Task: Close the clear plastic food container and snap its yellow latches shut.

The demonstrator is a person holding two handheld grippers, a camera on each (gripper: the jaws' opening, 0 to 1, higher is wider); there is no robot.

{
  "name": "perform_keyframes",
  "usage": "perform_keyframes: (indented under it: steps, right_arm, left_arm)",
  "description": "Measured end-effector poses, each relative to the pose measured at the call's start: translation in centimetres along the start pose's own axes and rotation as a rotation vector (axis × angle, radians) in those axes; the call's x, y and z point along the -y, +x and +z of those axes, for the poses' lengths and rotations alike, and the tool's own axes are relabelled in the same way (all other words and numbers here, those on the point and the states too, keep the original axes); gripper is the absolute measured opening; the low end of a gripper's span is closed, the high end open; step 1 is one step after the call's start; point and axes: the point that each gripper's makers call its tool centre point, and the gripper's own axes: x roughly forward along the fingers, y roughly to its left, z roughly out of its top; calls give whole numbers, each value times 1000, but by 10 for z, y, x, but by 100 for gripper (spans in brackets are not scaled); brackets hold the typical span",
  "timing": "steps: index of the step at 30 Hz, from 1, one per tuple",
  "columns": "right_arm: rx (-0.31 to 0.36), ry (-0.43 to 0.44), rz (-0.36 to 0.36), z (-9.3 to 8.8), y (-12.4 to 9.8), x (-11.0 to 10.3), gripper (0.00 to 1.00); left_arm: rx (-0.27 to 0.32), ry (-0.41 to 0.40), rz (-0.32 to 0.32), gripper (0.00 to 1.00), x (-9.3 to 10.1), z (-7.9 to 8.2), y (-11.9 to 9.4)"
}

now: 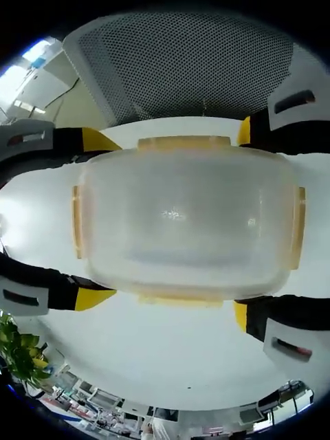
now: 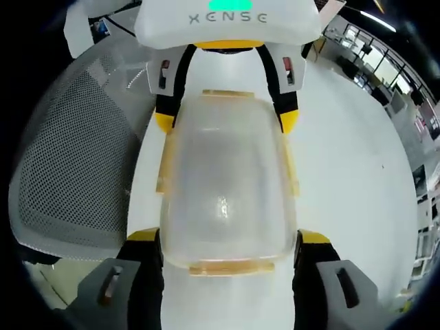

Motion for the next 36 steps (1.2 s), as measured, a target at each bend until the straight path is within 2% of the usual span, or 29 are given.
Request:
perform_keyframes:
  steps: [22, 29, 34, 36]
  right_arm:
    - [-25, -9, -4, 36, 17, 4, 75]
    - [-2, -11, -1, 51, 25, 9, 75]
    - [-59, -30, -3, 58, 30, 13, 75]
    - [-59, -30, -3, 62, 31, 15, 75]
  left_arm:
    - [36, -15, 2, 82, -5, -38, -8]
    - [35, -24, 4, 82, -10, -55, -10]
    - [46, -29, 1, 82, -13, -64, -11]
    - [44, -30, 2, 82, -15, -68, -12]
